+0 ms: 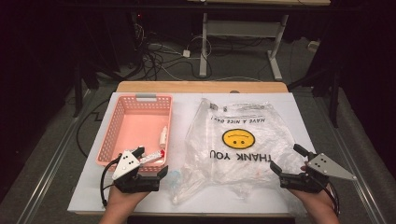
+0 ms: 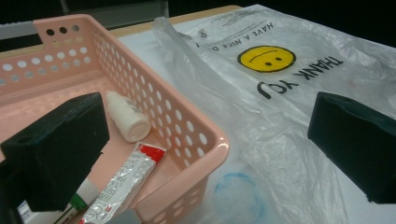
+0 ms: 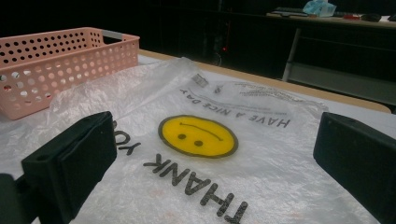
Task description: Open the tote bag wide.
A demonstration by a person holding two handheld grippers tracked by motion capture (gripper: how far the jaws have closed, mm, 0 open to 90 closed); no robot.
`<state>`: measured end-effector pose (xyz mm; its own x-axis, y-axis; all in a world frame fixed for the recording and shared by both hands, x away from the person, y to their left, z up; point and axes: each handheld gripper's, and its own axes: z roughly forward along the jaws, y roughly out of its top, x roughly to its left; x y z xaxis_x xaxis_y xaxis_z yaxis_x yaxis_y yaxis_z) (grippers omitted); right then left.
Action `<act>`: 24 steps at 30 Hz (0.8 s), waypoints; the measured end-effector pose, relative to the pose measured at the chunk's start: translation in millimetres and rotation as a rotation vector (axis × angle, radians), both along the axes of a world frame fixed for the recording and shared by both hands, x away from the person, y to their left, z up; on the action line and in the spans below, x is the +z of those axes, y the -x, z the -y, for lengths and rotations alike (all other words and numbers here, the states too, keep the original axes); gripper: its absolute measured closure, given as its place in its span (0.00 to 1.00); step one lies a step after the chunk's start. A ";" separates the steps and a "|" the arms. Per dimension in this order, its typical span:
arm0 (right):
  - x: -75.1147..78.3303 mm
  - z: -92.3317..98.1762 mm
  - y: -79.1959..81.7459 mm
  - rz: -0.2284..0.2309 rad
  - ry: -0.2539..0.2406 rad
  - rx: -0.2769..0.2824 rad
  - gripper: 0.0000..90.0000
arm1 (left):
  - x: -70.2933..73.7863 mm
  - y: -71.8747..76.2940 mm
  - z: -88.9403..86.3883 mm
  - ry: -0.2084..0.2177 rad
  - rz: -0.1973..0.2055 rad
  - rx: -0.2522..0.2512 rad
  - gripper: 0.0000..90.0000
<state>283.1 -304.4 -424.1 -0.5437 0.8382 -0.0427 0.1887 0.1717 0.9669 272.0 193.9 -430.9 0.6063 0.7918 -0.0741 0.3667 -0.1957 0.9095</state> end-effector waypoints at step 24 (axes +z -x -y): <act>1.4 7.0 -2.0 -0.003 0.007 -0.023 0.00 | -3.3 -2.5 0.1 -0.037 -0.009 -0.001 0.00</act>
<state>285.1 -311.4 -422.7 -0.5247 0.8500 -0.0465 0.1958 0.1737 0.9651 274.5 193.8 -434.1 0.6063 0.7937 -0.0500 0.3747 -0.2296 0.8982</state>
